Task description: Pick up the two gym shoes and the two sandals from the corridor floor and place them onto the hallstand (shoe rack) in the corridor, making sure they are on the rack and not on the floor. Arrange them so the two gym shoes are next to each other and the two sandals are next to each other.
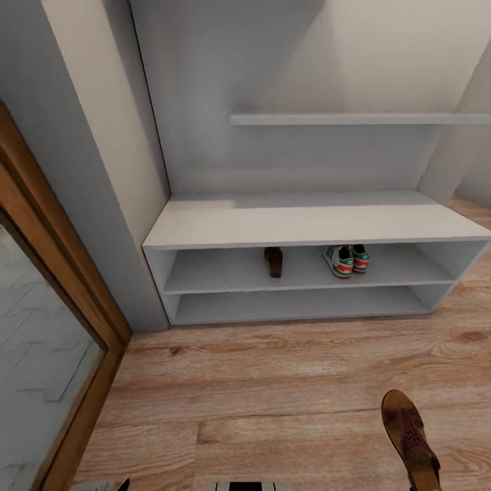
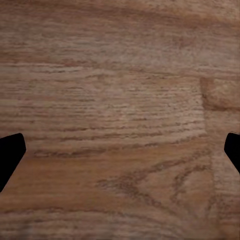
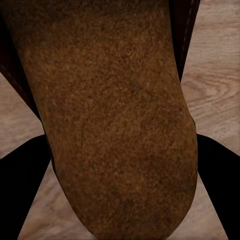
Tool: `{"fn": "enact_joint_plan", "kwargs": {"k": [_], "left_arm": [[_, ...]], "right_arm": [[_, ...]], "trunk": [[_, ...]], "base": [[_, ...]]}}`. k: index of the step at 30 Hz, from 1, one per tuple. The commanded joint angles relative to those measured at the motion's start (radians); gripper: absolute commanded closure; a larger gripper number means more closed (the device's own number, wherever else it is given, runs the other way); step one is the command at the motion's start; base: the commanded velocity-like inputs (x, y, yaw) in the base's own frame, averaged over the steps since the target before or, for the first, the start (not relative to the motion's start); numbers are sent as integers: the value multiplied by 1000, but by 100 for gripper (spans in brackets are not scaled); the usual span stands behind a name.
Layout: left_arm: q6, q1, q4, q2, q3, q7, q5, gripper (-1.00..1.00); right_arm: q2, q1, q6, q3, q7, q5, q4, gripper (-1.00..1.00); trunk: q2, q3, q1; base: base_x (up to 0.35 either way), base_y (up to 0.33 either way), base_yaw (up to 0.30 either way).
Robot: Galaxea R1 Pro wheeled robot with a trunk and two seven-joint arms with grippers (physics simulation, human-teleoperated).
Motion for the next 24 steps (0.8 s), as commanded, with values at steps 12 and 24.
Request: {"fn": "enact_joint_plan", "kwargs": {"k": [12, 24], "left_arm": [[20, -32, -46, 19, -6, -237, 1, -100], [196, -185, -90, 36, -19, -482, -18, -100]], "right_arm": [[15, -1, -2, 96, 5, 9, 21, 100], [100, -135, 256, 334, -53, 7, 29, 100]], "trunk": [[0, -1, 0], [0, -1, 0]], "base": [[-1, 1, 1], [0, 0, 0]]}}
